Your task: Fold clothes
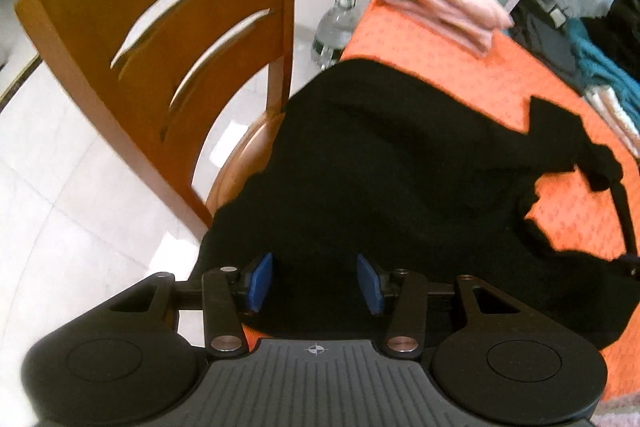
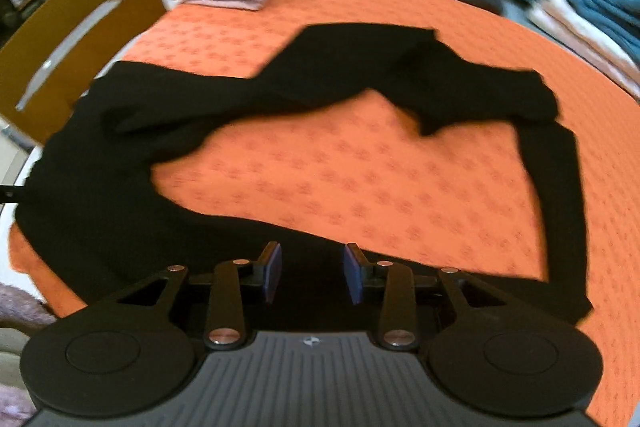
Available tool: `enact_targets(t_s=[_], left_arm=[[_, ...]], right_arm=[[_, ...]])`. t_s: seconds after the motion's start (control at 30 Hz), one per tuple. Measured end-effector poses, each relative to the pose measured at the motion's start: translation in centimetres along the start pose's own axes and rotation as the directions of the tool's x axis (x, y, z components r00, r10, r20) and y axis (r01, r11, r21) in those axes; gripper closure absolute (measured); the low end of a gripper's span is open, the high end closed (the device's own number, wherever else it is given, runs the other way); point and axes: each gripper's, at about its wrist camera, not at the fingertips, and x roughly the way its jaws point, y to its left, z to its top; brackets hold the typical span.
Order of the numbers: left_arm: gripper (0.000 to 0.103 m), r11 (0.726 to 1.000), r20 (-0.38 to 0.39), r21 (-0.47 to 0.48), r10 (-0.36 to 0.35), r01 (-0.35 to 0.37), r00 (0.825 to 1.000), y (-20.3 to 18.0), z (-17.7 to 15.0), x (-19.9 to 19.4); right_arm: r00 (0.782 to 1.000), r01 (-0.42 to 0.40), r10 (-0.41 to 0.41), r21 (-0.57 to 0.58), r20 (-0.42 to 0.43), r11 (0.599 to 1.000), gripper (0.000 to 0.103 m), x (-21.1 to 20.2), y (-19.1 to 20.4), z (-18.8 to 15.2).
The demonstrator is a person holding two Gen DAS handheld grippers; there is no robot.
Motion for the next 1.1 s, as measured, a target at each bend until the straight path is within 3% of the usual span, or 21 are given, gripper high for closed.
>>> enact_targets(t_s=[0.33, 0.57, 0.63, 0.77, 0.87, 0.93, 0.97, 1.0, 1.1], left_arm=[[0.053, 1.0, 0.083, -0.003, -0.029, 0.03, 0.996, -3.4, 1.8, -0.5], [0.053, 0.999, 0.09, -0.05, -0.013, 0.017, 0.996, -5.4, 1.6, -0.6], [0.053, 0.998, 0.087, -0.067, -0.001, 0.007, 0.996, -5.6, 1.4, -0.7], [0.053, 0.995, 0.078, -0.104, 0.018, -0.01, 0.997, -5.7, 1.0, -1.0], [0.053, 0.991, 0.069, -0.132, 0.023, -0.014, 0.997, -5.5, 0.7, -1.0], [0.053, 0.99, 0.063, -0.138, 0.025, -0.016, 0.998, -5.4, 0.6, -0.9], [0.053, 0.99, 0.059, -0.14, 0.026, -0.017, 0.998, -5.3, 0.6, -0.8], [0.053, 0.99, 0.054, -0.137, 0.023, -0.016, 0.998, -5.3, 0.7, -0.7], [0.053, 0.994, 0.039, -0.11, 0.01, -0.005, 0.999, -5.4, 1.0, -0.3]], right_arm=[[0.982, 0.167, -0.173, 0.083, 0.071, 0.983, 0.062, 0.3, -8.2, 1.3], [0.96, 0.268, -0.279, 0.19, 0.031, 0.944, 0.058, 2.5, -16.3, 2.3], [0.962, 0.257, -0.271, 0.243, 0.024, 0.935, 0.058, 3.0, -18.7, 2.3], [0.981, 0.154, -0.19, 0.418, 0.046, 0.895, 0.058, 3.6, -23.4, 2.0], [0.987, 0.086, -0.139, 0.47, 0.079, 0.878, 0.053, 3.7, -24.7, 1.9], [0.987, 0.099, -0.144, 0.436, 0.071, 0.895, 0.055, 3.8, -24.3, 1.8], [0.986, 0.116, -0.155, 0.407, 0.064, 0.906, 0.062, 3.8, -24.0, 1.8], [0.984, 0.136, -0.17, 0.376, 0.06, 0.917, 0.075, 3.8, -23.6, 1.7], [0.981, 0.155, -0.184, 0.326, 0.06, 0.932, 0.083, 3.6, -22.6, 1.4]])
